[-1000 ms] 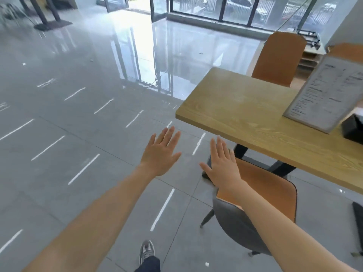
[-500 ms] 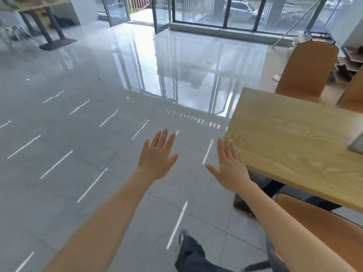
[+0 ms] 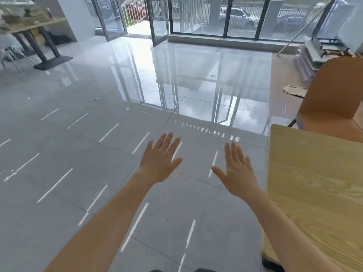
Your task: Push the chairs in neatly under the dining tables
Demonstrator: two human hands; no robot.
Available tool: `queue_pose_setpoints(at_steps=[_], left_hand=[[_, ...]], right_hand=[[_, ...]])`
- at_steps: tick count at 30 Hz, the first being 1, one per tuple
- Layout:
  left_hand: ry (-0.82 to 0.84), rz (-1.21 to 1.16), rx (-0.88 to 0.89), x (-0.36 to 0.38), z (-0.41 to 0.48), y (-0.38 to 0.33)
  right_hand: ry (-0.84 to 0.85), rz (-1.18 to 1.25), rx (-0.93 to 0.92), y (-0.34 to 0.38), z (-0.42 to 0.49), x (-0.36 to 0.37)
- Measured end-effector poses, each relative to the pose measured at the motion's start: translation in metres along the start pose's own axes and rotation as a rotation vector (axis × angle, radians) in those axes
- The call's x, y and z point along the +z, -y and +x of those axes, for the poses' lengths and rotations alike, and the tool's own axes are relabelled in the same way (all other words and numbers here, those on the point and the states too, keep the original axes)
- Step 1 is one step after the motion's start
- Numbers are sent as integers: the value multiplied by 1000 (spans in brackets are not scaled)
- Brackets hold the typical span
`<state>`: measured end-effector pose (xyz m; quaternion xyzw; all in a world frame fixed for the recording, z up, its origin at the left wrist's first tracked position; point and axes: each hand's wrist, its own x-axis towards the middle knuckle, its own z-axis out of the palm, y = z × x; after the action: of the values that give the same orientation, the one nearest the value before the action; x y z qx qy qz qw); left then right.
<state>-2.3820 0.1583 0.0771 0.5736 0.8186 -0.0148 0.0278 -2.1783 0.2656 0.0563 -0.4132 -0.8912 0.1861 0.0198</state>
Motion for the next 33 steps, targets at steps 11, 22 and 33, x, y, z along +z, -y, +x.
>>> queue_pose_setpoints(at_steps=[11,22,33], left_hand=[[-43,-60,192,-5,265,74],[114,-106,433,-18,574,70],[113,-106,612,-29,868,-52]], right_hand=[[39,-44,176,-20,230,-41],[9,53,450,-88,458,-104],[-63,109,580,-256,659,-183]])
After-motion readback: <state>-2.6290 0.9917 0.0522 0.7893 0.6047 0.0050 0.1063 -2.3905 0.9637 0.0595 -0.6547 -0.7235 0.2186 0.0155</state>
